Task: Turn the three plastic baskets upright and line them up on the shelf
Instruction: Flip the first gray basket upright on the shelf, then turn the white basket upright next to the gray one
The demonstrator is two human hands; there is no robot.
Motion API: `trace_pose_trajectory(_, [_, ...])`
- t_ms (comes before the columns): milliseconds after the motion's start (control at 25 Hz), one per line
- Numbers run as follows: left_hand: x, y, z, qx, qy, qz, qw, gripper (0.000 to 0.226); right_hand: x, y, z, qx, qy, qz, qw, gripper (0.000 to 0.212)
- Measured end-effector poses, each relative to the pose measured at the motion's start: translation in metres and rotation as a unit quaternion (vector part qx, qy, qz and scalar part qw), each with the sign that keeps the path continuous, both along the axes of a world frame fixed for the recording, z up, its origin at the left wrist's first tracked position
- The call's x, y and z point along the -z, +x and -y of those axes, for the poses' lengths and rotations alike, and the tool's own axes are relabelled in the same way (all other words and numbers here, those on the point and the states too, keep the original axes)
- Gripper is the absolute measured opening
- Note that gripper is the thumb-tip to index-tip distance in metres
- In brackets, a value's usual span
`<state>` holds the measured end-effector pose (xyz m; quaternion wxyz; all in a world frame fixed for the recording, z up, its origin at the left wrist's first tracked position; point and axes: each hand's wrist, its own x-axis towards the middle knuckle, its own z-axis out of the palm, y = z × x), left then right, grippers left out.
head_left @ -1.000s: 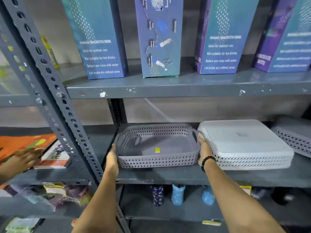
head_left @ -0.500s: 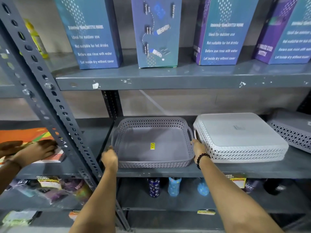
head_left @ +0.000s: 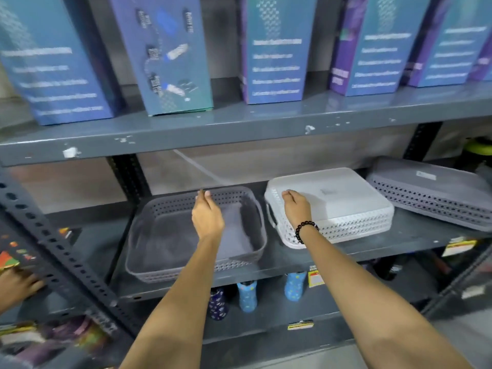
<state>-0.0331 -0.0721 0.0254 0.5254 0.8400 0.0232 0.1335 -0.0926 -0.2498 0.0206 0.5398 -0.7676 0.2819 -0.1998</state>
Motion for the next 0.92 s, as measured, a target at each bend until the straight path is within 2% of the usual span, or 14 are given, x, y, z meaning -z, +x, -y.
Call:
trace_pose_trajectory(160, [-0.001, -0.013, 0.102, 0.092, 0.043, 0.004, 0.995, 0.044, -0.007, -0.020, 0.080, 0.048, -0.041, -0.026, 0.998, 0.046])
trace_pose_trajectory(280, [0.014, -0.015, 0.170, 0.134, 0.074, -0.028, 0.988, 0.044, -0.006, -0.029, 0.149, 0.086, -0.102, -0.077, 0.988, 0.047])
trace_pose_trajectory(400, [0.038, -0.007, 0.216, 0.109, 0.177, -0.087, 0.974, 0.051, 0.000, -0.028, 0.206, 0.074, -0.146, -0.152, 0.975, 0.049])
trace_pose_trajectory(480, [0.042, -0.005, 0.236, 0.058, 0.201, -0.121, 0.970, 0.061, 0.009, -0.025, 0.240, 0.073, -0.165, -0.204, 0.962, 0.053])
trace_pose_trajectory(600, [0.039, -0.001, 0.252, -0.009, 0.170, -0.205, 0.964, 0.072, 0.021, -0.021, 0.266, 0.066, -0.169, -0.290, 0.940, 0.061])
trace_pose_trajectory(720, [0.036, -0.001, 0.257, -0.054, 0.132, -0.245, 0.959, 0.072, 0.018, -0.018, 0.270, 0.073, -0.113, -0.323, 0.937, 0.068])
trace_pose_trajectory(840, [0.032, -0.003, 0.256, -0.084, 0.096, -0.242, 0.962, 0.071, 0.008, -0.010, 0.274, 0.101, -0.047, -0.298, 0.948, 0.068])
trace_pose_trajectory(920, [0.028, -0.004, 0.252, -0.108, 0.065, -0.212, 0.969, 0.072, 0.001, -0.009, 0.273, 0.122, -0.008, -0.244, 0.962, 0.066])
